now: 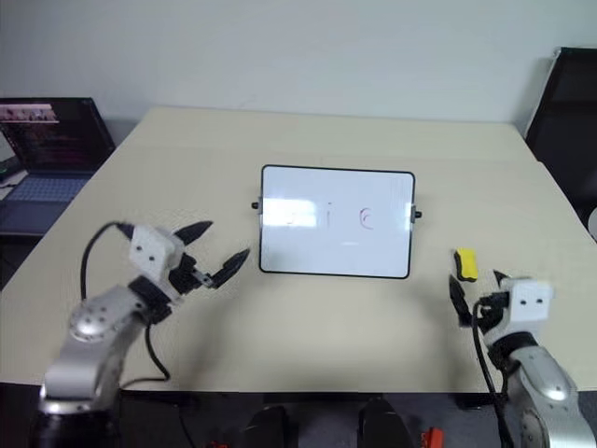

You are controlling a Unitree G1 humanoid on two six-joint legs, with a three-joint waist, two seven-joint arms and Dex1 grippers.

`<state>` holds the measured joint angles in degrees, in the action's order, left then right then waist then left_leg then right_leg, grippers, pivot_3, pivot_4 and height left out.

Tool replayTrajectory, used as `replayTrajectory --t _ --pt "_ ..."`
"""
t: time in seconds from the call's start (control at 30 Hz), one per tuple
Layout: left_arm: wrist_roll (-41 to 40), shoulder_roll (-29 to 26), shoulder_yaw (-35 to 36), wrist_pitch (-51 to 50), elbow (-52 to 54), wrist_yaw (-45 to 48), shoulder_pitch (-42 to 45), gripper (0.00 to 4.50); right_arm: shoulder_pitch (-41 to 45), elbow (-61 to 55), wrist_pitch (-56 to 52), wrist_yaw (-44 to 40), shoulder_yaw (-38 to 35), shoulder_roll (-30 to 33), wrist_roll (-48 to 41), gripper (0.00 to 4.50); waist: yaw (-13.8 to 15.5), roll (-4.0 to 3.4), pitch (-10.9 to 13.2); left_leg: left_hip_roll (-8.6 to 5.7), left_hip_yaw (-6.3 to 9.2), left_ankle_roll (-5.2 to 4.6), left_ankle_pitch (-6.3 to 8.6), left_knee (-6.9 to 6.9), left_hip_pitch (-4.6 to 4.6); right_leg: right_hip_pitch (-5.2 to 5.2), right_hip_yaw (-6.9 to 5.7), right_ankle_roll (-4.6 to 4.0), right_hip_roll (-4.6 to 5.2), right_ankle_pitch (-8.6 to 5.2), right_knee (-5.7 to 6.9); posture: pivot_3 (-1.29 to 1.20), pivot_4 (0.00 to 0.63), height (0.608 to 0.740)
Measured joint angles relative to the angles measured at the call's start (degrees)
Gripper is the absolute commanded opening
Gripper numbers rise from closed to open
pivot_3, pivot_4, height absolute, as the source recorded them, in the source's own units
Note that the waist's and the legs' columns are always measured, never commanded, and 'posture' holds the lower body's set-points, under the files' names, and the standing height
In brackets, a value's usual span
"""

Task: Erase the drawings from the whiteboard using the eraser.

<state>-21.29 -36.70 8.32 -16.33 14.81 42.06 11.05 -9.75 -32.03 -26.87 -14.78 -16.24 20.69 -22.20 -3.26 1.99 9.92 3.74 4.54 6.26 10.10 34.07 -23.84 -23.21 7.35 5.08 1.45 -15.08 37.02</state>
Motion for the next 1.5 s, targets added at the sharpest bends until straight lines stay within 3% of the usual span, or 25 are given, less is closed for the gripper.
replayTrajectory --t 0.13,0.33,0.6,1.1,1.2,1.47,1.5 --pt "-4.7 -3.8 -4.7 -4.4 -5.9 13.1 12.9 4.50 6.9 -0.7 -8.4 3.0 2.9 1.1 0.6 4.48 0.3 0.00 0.0 -0.01 0.02 -0.02 -0.01 0.00 -0.15 -0.03 -0.04 0.00 -0.01 0.00 -0.03 0.00 0.150 0.740" --pt "-6.9 -0.7 -13.9 -6.7 -9.5 26.0 26.3 4.50 16.6 3.9 -18.7 9.6 1.8 1.5 1.9 4.48 0.1 -0.04 0.1 0.01 0.12 -0.06 0.00 -0.14 -0.20 -0.06 -0.10 0.10 -0.10 0.06 0.10 0.00 0.150 0.740" --pt "-6.4 4.3 -17.0 -4.8 -12.4 29.9 31.4 4.50 20.6 11.7 -21.1 13.0 -0.6 0.5 3.3 4.48 -0.2 -0.10 0.1 0.08 0.19 -0.14 0.04 -0.13 -0.18 -0.07 -0.11 0.16 -0.20 0.06 0.17 0.00 0.150 0.740" --pt "-4.7 4.3 -17.0 -2.8 -14.9 31.6 31.4 4.50 21.2 22.0 -15.9 13.3 -0.5 -2.0 6.3 4.48 -0.2 -0.16 0.1 0.07 0.19 -0.17 0.02 -0.09 -0.17 -0.05 -0.10 0.22 -0.20 0.04 0.22 0.00 0.150 0.740" --pt "-4.5 4.3 -17.0 -2.6 -15.0 31.5 31.4 4.50 22.3 24.4 -14.0 13.7 -0.5 -2.1 7.5 3.85 -0.2 -0.17 0.1 0.07 0.19 -0.17 0.02 -0.09 -0.17 -0.05 -0.10 0.23 -0.20 0.05 0.22 0.00 0.150 0.740" --pt "-3.5 3.2 -16.6 -2.5 -15.1 30.2 30.5 4.50 24.8 28.3 -10.8 13.7 -0.4 -2.8 8.3 1.07 -0.2 -0.19 0.1 0.07 0.19 -0.17 0.02 -0.11 -0.16 -0.05 -0.10 0.24 -0.20 0.07 0.23 0.00 0.150 0.740" --pt "-3.3 2.9 -16.4 -2.5 -15.1 29.7 29.9 4.50 24.8 28.3 -10.7 13.7 -0.4 -2.8 8.4 0.98 -0.2 -0.19 0.1 0.07 0.20 -0.17 0.02 -0.11 -0.16 -0.05 -0.10 0.24 -0.20 0.07 0.23 0.00 0.150 0.740"
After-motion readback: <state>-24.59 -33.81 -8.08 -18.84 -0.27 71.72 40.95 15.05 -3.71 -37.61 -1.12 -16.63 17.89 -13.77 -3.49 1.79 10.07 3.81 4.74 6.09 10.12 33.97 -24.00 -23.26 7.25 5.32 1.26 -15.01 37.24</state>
